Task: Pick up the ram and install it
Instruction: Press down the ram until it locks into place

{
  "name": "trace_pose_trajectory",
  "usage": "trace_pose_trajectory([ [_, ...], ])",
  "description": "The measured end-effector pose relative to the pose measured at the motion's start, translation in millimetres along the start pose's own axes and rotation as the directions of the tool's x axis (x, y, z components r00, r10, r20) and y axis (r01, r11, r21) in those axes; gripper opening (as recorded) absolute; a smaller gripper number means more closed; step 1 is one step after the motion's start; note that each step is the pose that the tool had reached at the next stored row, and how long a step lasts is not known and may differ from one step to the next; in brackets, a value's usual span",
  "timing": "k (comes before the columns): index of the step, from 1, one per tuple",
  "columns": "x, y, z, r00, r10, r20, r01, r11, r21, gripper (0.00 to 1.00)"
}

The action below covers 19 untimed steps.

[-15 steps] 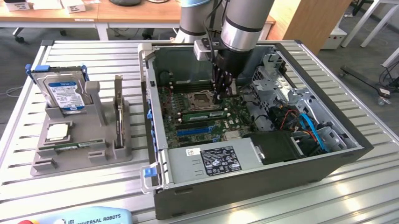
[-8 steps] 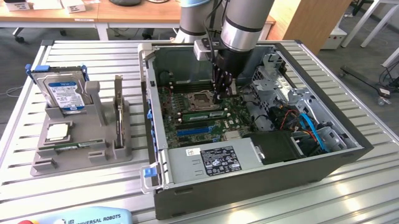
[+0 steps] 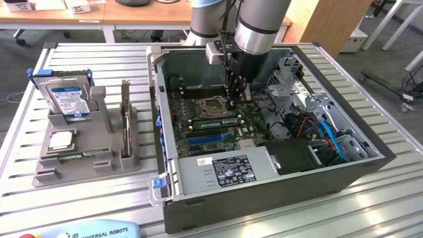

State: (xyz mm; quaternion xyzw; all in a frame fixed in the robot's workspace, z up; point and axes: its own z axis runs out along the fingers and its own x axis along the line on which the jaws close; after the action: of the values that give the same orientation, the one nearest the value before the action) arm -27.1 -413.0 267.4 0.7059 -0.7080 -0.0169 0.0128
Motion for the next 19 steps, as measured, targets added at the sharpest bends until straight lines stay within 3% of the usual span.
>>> trace_pose_trajectory([
  [12, -0.2, -28.2, -1.1, 1.0, 0.0, 0.0002, 0.0, 1.0, 0.0001, 0.1],
  [19, -0.1, -30.9, -1.3, 1.0, 0.0, 0.0001, 0.0, 1.0, 0.0, 0.1],
])
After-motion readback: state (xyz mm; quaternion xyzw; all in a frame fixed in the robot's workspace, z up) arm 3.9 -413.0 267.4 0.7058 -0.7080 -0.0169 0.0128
